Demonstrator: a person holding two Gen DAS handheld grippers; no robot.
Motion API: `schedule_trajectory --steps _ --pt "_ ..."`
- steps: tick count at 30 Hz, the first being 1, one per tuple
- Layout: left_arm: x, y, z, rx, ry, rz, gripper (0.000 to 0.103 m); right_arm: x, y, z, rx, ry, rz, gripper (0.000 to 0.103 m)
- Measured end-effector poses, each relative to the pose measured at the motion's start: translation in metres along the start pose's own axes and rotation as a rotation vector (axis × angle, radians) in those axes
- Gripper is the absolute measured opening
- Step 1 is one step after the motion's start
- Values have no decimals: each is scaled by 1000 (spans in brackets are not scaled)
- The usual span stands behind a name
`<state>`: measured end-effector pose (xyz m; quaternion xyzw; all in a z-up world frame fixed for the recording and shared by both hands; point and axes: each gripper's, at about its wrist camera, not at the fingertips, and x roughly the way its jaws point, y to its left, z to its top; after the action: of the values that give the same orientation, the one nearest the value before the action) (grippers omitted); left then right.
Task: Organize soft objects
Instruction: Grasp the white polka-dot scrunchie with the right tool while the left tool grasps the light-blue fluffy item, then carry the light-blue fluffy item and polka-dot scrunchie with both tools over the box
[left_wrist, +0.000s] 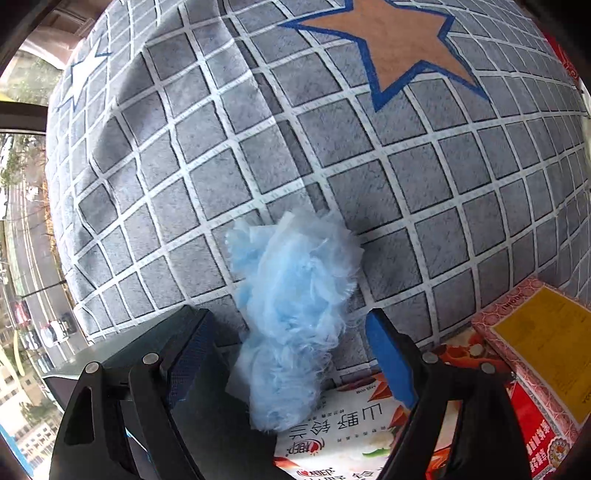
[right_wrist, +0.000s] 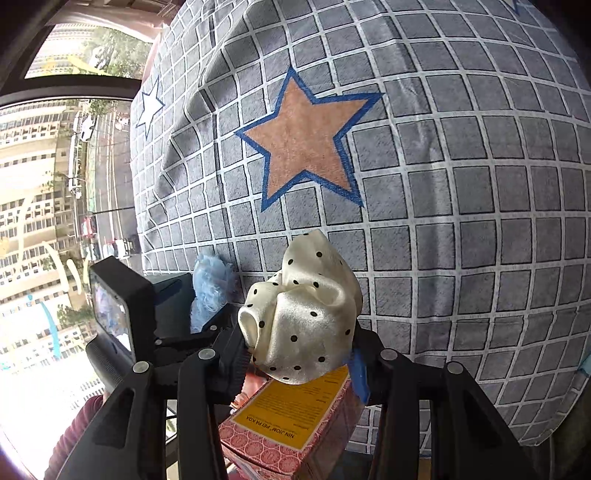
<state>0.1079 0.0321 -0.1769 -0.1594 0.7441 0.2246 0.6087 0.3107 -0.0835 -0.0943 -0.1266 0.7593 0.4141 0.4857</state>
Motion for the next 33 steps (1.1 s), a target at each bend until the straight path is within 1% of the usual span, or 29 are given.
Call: schedule_trajectory --steps 2,4,5,7,8,9,10,11,15,18,23,28,29,33 --pt "3 -6 3 12 15 10 85 -5 -3 -7 10 -15 25 47" --pt "11 -12 6 27 49 25 84 -4 -2 -7 17 -31 44 47" --pt "16 -13 6 28 68 26 81 -7 -3 -10 20 -39 55 47" --pt "15 -11 6 11 60 -7 77 -4 0 -13 22 -54 69 47" --pt "14 -10 5 11 58 -41 65 -7 2 -15 15 -66 69 47" --pt "12 -9 4 9 51 -67 39 -8 5 -17 3 -77 63 47" --pt "9 -9 3 13 44 -69 31 -7 9 -17 -10 -89 52 47" --pt "7 -9 1 18 32 -59 31 -9 12 -19 -28 -103 38 47" --pt "-15 -5 -15 -21 -55 -104 30 -15 26 -24 -98 -138 -15 47" --pt "-38 5 -24 -72 -120 -135 30 -19 42 -27 -159 -160 -49 47" --pt "-78 21 -42 -112 -211 -170 30 -25 66 -34 -250 -184 -94 47" --pt "-110 27 -68 -115 -279 -193 30 -32 82 -45 -300 -195 -115 47" --pt "-111 30 -74 -113 -288 -200 30 -32 84 -48 -308 -196 -120 47" --pt "-124 23 -93 -105 -336 -219 30 -36 91 -60 -324 -198 -138 47"
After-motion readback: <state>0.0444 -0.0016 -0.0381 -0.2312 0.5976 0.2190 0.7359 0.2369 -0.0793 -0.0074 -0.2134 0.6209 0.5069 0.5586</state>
